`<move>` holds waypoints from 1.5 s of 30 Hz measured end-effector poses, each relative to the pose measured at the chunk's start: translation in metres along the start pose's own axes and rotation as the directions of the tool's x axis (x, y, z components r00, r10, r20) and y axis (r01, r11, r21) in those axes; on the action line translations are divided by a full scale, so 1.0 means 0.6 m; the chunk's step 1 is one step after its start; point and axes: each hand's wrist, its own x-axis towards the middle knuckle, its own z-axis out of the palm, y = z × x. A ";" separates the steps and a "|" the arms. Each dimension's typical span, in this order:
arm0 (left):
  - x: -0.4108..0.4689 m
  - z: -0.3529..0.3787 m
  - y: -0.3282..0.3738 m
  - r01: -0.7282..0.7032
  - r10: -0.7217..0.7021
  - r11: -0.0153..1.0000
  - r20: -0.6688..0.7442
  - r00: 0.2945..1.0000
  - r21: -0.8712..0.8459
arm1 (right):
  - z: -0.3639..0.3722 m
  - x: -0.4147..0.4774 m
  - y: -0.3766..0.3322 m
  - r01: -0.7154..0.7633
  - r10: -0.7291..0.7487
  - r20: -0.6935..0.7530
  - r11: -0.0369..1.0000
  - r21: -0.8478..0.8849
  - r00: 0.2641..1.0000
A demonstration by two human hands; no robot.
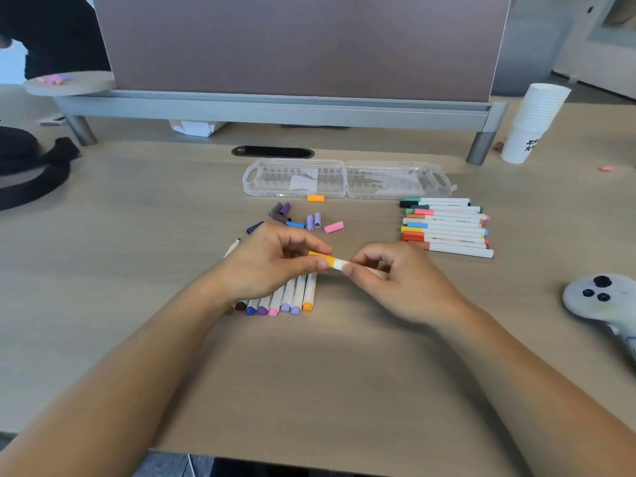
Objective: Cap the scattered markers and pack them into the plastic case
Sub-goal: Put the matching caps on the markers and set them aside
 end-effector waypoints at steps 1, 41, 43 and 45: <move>0.000 0.003 0.001 0.010 -0.010 1.000 0.006 1.000 -0.029 | -0.001 -0.001 0.001 0.032 -0.032 -0.003 0.999 -0.018 0.999; 0.047 0.094 0.069 0.116 -0.108 0.955 -0.043 0.993 0.275 | 0.005 0.014 -0.014 -0.326 0.412 0.037 0.661 0.676 0.911; 0.057 0.079 0.067 0.055 -0.076 0.948 0.056 0.996 0.312 | 0.001 0.015 -0.015 -0.327 0.434 0.016 0.653 0.683 0.901; 0.081 0.049 0.068 0.011 -0.089 0.922 0.184 0.979 0.387 | -0.006 0.020 -0.016 -0.324 0.491 0.002 0.572 0.753 0.871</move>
